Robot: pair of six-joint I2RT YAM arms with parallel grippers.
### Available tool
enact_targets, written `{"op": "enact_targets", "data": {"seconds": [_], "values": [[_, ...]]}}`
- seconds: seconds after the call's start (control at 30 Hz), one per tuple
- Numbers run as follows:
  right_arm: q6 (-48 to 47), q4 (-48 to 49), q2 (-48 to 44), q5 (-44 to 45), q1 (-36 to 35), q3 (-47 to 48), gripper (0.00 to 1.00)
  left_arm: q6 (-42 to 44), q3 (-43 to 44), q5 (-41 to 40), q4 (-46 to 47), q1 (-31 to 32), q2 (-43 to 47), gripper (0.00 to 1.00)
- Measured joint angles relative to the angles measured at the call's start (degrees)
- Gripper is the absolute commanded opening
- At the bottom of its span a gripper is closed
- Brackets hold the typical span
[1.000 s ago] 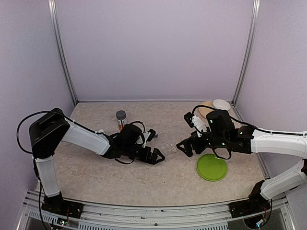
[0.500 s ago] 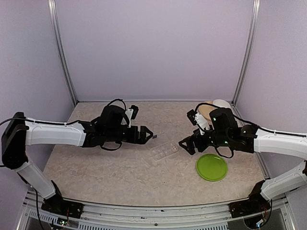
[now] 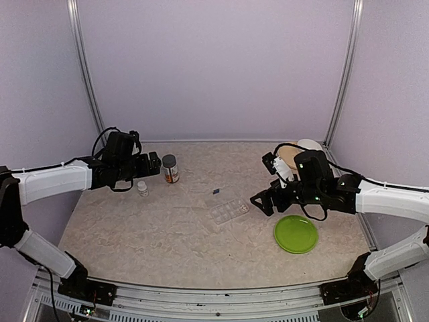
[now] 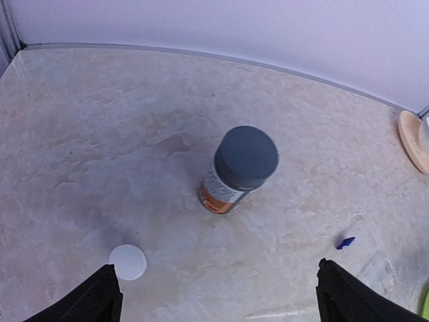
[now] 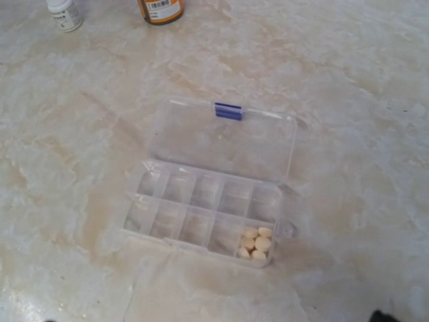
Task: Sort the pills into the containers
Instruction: Pick up the pill bottle from the center of the board.
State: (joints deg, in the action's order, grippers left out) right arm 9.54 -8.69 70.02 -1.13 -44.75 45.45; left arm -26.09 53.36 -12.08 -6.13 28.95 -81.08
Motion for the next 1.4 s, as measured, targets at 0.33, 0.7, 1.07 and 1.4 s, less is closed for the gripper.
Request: {"op": "enact_targets", "data": {"seconds": [0.33, 0.7, 1.07, 1.4], "values": [[0.0, 0.3, -1.0, -0.3, 0.0, -0.6, 1.0, 1.0, 0.0, -5.2, -3.1, -4.2, -7.3, 0.84], [0.2, 0.9, -1.0, -1.1, 0.0, -1.2, 1.0, 2.1, 0.3, -6.0, -3.3, -5.5, -14.5, 0.64], [0.4, 1.2, -1.0, -1.3, 0.0, -2.1, 1.0, 2.6, 1.1, -4.9, -0.2, -6.9, -17.1, 0.57], [0.4, 1.3, -0.9, -1.5, 0.0, -2.1, 1.0, 3.2, 2.1, -4.4, 1.0, -7.1, -17.6, 0.45]]}}
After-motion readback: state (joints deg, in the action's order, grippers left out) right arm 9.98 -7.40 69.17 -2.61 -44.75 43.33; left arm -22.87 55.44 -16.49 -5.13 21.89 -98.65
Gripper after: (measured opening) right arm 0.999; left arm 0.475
